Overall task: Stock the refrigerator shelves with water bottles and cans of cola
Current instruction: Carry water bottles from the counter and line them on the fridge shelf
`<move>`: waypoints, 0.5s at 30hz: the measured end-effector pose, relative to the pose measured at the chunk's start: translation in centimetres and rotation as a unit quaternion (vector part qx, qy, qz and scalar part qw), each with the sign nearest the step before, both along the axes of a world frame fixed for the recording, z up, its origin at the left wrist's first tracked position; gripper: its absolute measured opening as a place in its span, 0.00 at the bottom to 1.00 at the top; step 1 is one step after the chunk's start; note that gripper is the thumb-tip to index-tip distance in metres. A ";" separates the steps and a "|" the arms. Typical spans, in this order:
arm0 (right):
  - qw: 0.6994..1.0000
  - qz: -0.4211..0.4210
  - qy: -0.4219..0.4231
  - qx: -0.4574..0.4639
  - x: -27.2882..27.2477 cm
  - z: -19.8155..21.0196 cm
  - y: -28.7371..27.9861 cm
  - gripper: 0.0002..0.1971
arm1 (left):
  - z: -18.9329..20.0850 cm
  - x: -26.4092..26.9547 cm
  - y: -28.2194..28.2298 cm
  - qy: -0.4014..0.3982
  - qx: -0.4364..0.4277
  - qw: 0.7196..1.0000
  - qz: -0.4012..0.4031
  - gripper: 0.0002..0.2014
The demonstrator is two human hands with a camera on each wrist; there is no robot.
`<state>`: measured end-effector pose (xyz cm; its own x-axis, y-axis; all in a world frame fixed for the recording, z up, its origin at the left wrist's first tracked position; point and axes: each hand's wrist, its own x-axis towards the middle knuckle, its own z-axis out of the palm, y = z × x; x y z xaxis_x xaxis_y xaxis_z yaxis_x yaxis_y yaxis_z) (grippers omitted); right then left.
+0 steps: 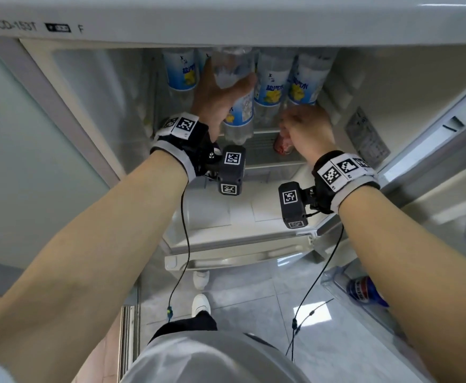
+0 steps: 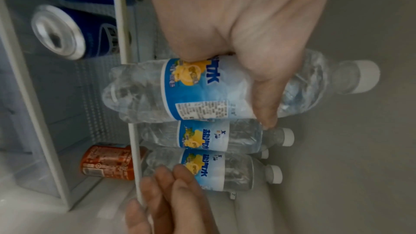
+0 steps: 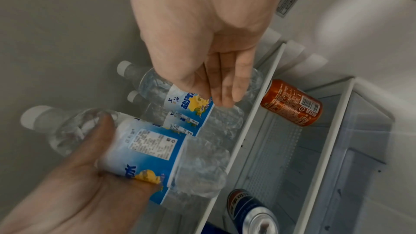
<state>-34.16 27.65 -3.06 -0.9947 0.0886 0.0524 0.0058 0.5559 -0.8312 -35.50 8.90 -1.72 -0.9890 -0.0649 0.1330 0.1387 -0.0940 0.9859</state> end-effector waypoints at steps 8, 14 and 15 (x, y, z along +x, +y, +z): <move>1.000 0.011 0.004 0.015 -0.4 0.5 -0.1 0.11 | 0.4 -3.8 0.7 0.007 -0.071 0.995 0.075 0.29; 0.998 0.039 0.040 0.023 -1.5 -0.3 -1.0 0.12 | -0.6 -4.5 0.8 0.028 -0.089 0.989 0.114 0.29; 0.997 0.048 0.041 0.034 -1.6 -0.5 -1.1 0.12 | -1.0 -4.3 0.8 0.023 -0.095 0.989 0.114 0.32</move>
